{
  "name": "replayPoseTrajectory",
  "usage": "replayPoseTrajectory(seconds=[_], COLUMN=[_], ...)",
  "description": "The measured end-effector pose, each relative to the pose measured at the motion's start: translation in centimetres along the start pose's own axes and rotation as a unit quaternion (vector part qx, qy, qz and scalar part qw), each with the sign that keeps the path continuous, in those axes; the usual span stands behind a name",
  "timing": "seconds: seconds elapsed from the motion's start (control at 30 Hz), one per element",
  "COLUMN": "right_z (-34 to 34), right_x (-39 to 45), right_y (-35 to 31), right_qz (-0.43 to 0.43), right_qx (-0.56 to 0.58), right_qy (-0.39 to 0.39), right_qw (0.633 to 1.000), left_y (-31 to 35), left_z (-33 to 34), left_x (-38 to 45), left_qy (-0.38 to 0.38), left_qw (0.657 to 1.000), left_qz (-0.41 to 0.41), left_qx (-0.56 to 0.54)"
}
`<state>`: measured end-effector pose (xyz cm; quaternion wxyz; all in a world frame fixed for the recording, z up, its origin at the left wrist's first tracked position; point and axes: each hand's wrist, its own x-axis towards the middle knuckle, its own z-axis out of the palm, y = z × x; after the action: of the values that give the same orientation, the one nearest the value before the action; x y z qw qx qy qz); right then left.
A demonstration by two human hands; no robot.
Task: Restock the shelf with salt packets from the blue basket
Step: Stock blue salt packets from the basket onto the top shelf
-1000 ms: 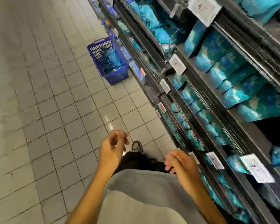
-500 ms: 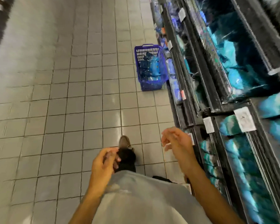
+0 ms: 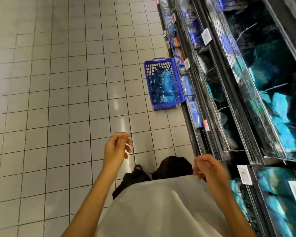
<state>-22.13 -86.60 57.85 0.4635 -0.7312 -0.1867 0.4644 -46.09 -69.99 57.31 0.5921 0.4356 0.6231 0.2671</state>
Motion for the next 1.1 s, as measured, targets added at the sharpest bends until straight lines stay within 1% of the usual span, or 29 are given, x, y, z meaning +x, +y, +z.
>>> replayPoseTrajectory(seconds=[0.13, 0.23, 0.3, 0.43, 0.63, 0.8, 0.87, 0.97, 1.0, 1.1], right_z=[-1.5, -1.7, -1.5, -0.4, 4.1, 10.5, 13.2, 16.8, 17.9, 20.8], right_x=[4.5, 9.8, 13.7, 21.5, 31.6, 38.2, 40.9, 44.7, 45.9, 48.4], right_y=[-0.8, -1.7, -3.1, -8.0, -16.9, -23.7, -25.4, -26.8, -27.1, -27.7], right_qz=[0.003, 0.001, -0.01, -0.024, -0.049, -0.065, -0.06, -0.04, -0.031, 0.0], right_qx=[-0.019, -0.033, -0.043, -0.039, -0.036, -0.03, -0.025, -0.011, -0.006, 0.026], right_qy=[0.03, 0.03, 0.021, -0.019, -0.074, -0.112, -0.115, -0.09, -0.072, 0.014], right_qw=[0.999, 0.999, 0.999, 0.999, 0.995, 0.991, 0.991, 0.995, 0.997, 1.0], left_y=[3.5, 6.1, 7.4, 9.4, 12.6, 15.9, 17.4, 19.5, 20.2, 22.5], left_z=[1.9, 3.7, 4.5, 5.3, 6.2, 5.4, 4.8, 4.6, 4.7, 4.7], left_x=[6.2, 10.5, 12.6, 15.2, 19.7, 26.0, 29.9, 36.3, 38.5, 45.4], left_qy=[-0.021, -0.019, -0.005, 0.043, 0.106, 0.124, 0.116, 0.079, 0.056, -0.053], left_qw=[1.0, 0.999, 0.999, 0.998, 0.993, 0.991, 0.992, 0.996, 0.997, 0.992], left_qz=[0.001, 0.004, -0.002, -0.028, -0.046, -0.048, -0.045, -0.051, -0.052, -0.037], left_qx=[0.012, 0.035, 0.045, 0.033, -0.007, -0.022, -0.021, 0.004, 0.023, 0.104])
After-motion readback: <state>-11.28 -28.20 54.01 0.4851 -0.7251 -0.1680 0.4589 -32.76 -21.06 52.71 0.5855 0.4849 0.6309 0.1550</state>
